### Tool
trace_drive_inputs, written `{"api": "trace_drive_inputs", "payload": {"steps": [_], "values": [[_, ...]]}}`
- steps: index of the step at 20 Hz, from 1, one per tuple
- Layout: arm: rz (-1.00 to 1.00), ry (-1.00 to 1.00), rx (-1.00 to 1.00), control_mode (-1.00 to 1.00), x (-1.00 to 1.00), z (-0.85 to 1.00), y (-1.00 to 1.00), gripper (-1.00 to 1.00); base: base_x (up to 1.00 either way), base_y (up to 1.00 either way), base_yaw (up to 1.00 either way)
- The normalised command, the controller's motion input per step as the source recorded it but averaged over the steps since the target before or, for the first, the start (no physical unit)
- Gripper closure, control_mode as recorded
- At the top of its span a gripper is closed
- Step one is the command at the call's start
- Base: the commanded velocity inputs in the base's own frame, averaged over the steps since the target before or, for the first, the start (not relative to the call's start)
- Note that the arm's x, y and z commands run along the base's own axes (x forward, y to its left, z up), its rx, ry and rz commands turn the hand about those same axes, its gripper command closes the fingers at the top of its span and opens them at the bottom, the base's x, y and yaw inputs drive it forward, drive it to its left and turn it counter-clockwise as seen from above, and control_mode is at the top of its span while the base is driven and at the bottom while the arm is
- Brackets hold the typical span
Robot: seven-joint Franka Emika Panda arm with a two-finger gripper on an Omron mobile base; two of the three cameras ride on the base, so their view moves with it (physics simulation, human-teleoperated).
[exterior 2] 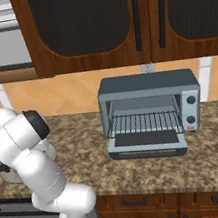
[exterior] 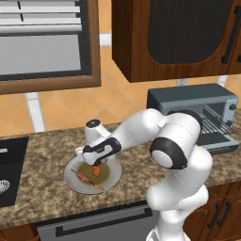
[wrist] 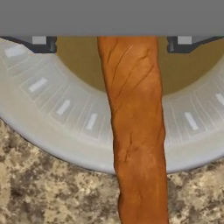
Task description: Pick up the kebab skewer and baguette bread, and place them inside the toaster oven. Close the toaster oven door and start by setting the timer.
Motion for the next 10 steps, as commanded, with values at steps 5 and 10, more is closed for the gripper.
{"api": "trace_drive_inputs", "payload": {"steps": [5, 10], "values": [[0.0, 0.0, 0.0, -1.0, 0.0, -0.15, 0.03, -1.0, 0.0, 0.0, 0.0], [0.0, 0.0, 0.0, -1.0, 0.02, -0.02, 0.0, 1.0, 0.0, 0.0, 0.0]]}}
